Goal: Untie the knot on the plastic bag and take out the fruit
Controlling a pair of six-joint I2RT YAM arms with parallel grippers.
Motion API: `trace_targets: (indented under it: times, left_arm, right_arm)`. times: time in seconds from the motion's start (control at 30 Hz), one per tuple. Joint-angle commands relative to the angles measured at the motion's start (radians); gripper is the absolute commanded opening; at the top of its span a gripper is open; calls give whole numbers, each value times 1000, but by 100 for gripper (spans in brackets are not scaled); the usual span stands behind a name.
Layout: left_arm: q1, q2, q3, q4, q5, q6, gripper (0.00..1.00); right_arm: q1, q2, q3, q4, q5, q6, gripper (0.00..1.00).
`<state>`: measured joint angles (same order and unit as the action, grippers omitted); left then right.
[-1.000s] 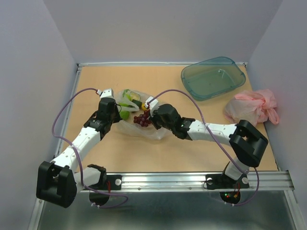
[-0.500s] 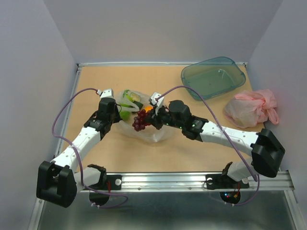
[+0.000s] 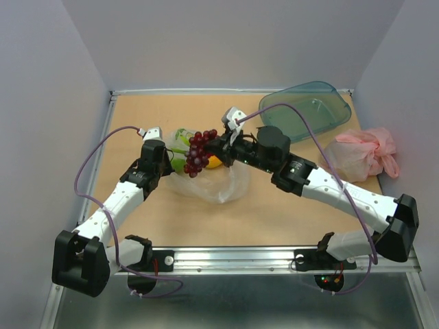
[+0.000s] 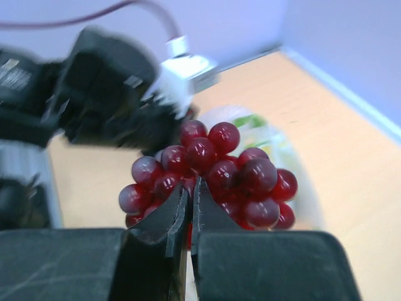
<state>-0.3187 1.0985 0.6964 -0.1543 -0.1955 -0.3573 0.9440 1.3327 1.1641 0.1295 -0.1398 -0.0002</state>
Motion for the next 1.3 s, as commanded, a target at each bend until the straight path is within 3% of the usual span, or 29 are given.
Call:
trace_targets:
  times: [0.0,0.13,0.27,0.4,0.6,0.73,0.9,1.13,1.27]
  left_arm:
    - [3,-26,38,4,-21,3,0]
    - [3,-26,40,4,-19,4,0]
    - [4,-29,40,4,-12,6,0]
    - [3,-31,40,4,-10,4,0]
    - [4,-31,41,6,1,11,0]
    - [4,-32,41,9,7,12,0]
    - [4,-26,43,10,13,17,0]
    - [6,-22,43,7,10,20,0]
    - [9,-22,43,6,8,24,0]
  right_arm:
    - [-2,-18,147,-10,364,-105,0]
    - [-23,22,235,-10,561,-185,1]
    - [-134,43,287,-10,614,-178,1]
    - [-307,48,296,-10,517,-58,1]
    - [-545,123,296,-2,571,-26,1]
    - [-670,230,304,18,528,-1,1]
    - [-773,397,397,38,432,63,1]
    - [-820,598,477,45,218,81,1]
    - [-875,701,497,48,227,81,11]
